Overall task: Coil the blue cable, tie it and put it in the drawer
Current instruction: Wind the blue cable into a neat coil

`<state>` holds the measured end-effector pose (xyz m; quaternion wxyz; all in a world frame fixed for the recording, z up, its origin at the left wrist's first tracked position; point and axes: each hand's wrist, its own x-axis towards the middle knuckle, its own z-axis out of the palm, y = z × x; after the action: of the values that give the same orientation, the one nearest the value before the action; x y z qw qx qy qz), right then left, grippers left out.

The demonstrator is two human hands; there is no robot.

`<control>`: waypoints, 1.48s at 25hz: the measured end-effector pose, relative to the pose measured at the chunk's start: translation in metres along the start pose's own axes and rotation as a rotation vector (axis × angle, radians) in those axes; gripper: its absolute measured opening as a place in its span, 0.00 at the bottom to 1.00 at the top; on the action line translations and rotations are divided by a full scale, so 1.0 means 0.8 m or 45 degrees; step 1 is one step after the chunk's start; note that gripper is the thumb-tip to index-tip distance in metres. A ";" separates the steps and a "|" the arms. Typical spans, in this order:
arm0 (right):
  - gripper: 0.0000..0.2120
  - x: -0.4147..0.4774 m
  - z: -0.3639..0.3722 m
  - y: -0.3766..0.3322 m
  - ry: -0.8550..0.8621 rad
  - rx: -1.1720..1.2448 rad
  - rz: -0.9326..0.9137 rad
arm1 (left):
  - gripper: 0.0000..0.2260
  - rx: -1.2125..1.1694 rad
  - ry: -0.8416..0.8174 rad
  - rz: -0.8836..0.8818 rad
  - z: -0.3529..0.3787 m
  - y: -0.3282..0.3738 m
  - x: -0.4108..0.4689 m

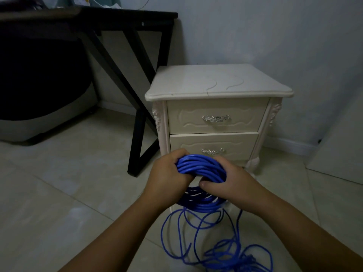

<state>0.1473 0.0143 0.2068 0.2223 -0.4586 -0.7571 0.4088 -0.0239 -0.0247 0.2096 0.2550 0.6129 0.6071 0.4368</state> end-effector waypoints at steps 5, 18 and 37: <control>0.22 0.005 -0.011 0.004 -0.135 0.200 -0.016 | 0.08 -0.192 0.044 -0.089 -0.007 0.009 0.004; 0.21 -0.001 0.013 0.000 0.133 0.431 0.066 | 0.10 -0.597 0.199 -0.436 0.004 0.012 0.008; 0.20 -0.003 0.030 -0.014 0.214 -0.511 0.130 | 0.40 0.416 -0.527 0.179 0.000 -0.002 -0.009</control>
<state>0.1257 -0.0006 0.2026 0.1681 -0.5638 -0.7779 0.2209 -0.0241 -0.0315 0.2068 0.2405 0.7629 0.5602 0.2151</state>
